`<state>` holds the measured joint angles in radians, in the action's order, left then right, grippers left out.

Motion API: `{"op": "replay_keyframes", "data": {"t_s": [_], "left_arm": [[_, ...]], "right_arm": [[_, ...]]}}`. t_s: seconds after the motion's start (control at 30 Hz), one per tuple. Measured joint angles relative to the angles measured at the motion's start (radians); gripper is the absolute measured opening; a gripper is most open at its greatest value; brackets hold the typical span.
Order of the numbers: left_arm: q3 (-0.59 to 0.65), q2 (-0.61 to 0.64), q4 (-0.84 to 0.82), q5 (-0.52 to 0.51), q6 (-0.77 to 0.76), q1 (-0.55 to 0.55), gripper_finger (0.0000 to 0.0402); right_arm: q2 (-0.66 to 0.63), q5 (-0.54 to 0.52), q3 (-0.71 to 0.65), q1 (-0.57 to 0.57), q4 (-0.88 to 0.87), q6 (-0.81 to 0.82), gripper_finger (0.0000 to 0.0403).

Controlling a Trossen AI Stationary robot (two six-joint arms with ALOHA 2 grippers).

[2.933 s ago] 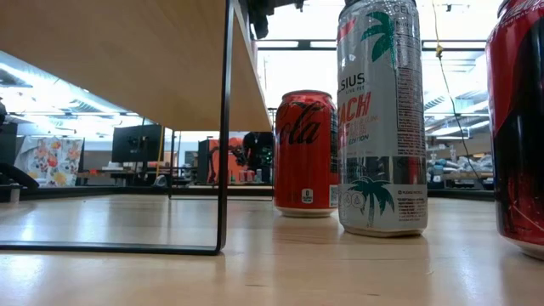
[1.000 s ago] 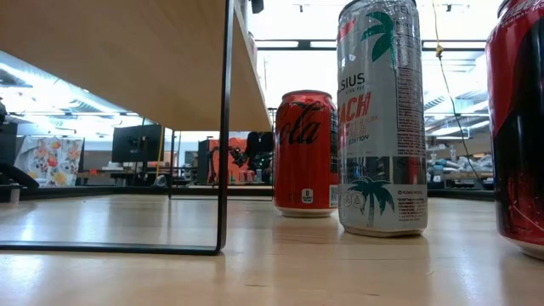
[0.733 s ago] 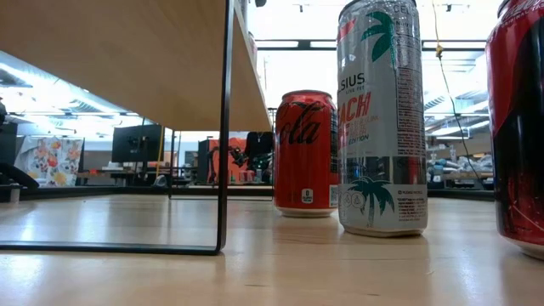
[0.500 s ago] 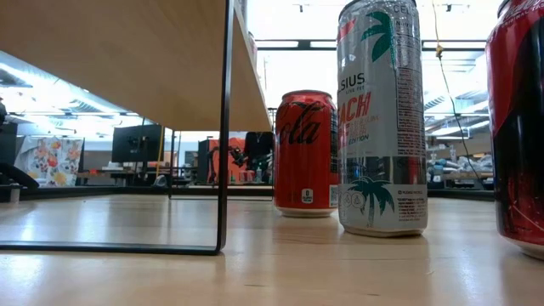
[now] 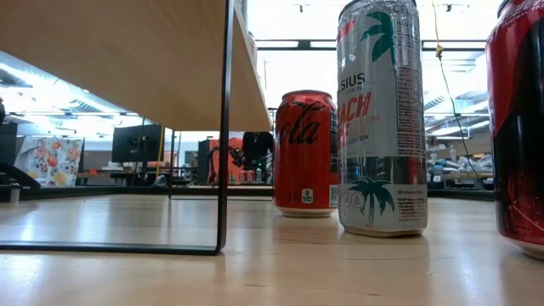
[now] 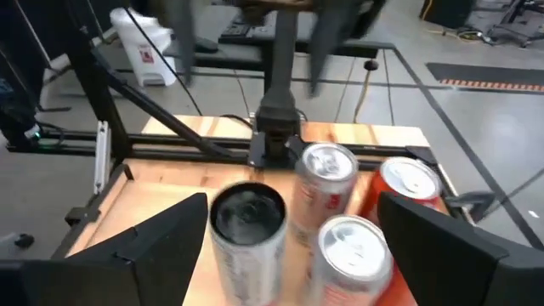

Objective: Pick and place cans onto a shelf
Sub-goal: Put the top white-pink soda can on the shelf

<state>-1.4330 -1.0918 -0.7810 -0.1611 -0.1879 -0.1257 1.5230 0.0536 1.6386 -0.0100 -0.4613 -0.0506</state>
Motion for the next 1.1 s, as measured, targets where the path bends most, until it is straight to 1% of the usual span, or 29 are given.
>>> {"op": "replay_keyframes", "data": {"t_s": [0.2,0.4,0.63,0.8,1.0,1.1], "left_arm": [[0.000,-0.048,0.037,-0.006,-0.011,-0.039,0.0392],[0.000,-0.069,0.114,-0.009,-0.029,-0.044,0.0392],[0.001,-0.081,0.165,-0.009,-0.029,-0.048,0.0392],[0.000,-0.081,0.187,-0.008,-0.032,-0.048,0.0392],[0.000,-0.080,0.171,0.050,-0.033,-0.048,0.0391],[-0.001,-0.088,0.169,0.056,-0.037,-0.049,0.0391]], "right_arm": [[-0.043,0.000,0.000,-0.029,-0.083,-0.011,0.0346],[-0.065,0.000,0.000,-0.033,-0.187,-0.013,0.0346],[-0.066,0.003,0.000,-0.023,-0.184,-0.006,0.0342],[-0.065,0.003,0.000,-0.022,-0.183,0.054,0.0337],[-0.094,-0.006,0.000,-0.026,-0.220,0.056,0.0330],[-0.098,-0.027,0.000,-0.036,-0.219,0.074,0.0329]]}}
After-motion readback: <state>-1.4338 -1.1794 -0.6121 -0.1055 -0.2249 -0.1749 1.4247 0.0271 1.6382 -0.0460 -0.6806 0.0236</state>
